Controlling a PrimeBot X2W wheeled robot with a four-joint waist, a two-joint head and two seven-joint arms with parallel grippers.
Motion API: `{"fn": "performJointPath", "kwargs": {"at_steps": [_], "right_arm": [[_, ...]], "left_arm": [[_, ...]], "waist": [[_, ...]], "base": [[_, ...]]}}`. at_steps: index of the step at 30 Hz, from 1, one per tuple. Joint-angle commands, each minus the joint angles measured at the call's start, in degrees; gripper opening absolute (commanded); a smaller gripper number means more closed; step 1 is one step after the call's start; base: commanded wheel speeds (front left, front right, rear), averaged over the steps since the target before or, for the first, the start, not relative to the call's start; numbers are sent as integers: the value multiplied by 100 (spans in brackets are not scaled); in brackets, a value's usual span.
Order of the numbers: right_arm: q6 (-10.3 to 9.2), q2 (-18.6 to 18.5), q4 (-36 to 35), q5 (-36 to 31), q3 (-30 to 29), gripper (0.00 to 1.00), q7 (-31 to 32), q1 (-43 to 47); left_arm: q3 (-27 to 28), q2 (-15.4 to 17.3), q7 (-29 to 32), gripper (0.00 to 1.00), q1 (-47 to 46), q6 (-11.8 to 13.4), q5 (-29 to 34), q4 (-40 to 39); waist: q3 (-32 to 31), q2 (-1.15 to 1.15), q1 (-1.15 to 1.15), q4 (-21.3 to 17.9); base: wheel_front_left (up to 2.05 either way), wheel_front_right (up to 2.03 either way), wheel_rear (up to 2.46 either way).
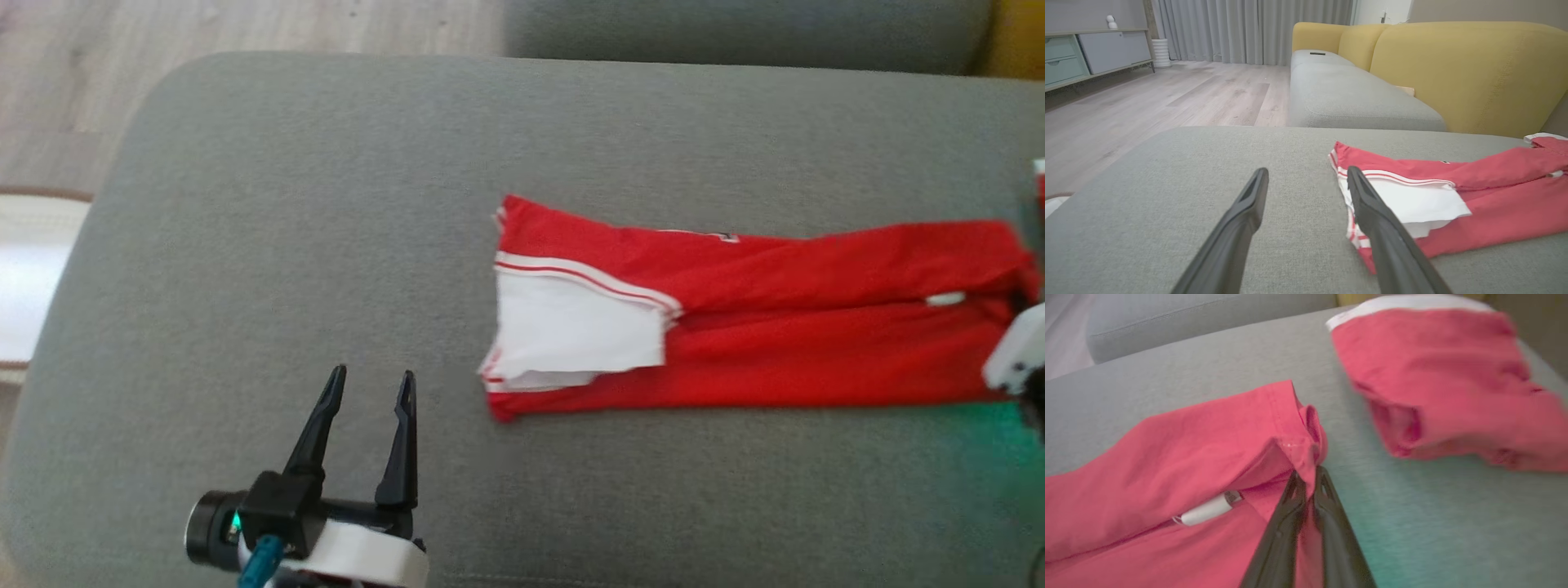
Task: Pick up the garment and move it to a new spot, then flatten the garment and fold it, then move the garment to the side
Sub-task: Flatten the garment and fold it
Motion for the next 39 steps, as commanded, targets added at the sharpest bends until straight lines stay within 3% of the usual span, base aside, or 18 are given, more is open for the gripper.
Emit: {"fn": "performJointPath", "kwargs": {"at_steps": [1, 6, 12, 19, 27, 32, 39], "right_arm": [[37, -234, -264, 14, 91, 0, 3, -279], [37, -306, -744, 178, 151, 0, 202, -438], [37, 142, -1833, 830, 522, 0, 654, -220], [37, 570, -3136, 1396, 850, 0, 1188, 389], [37, 1306, -4401, 1372, 1097, 0, 1567, 1037], [37, 1636, -4583, 1317, 1367, 0, 1666, 1250], [37, 1764, -4119, 1261, 1805, 0, 1468, 1293]], "left_arm": [[233, -50, -70, 100, -243, -22, 39, -190], [247, -55, -70, 100, -290, -60, 57, -134], [238, -58, -70, 100, -342, -82, 54, -13], [197, -59, -70, 100, -283, -79, -16, 36], [146, -59, -70, 100, -205, -60, -81, 68], [80, -59, -70, 100, -178, -79, -102, 137], [12, -60, -70, 100, -167, -119, -157, 191]], "waist": [[26, 0, 0, -152], [40, 0, 0, -392], [-89, 0, 0, -472], [-290, 0, 0, -288], [-399, 0, 0, 229], [-474, 0, 0, 582], [-557, 0, 0, 999]], "base": [[0, 0, 0], [0, 0, 0], [0, 0, 0], [0, 0, 0], [0, 0, 0], [0, 0, 0], [0, 0, 0]]}}
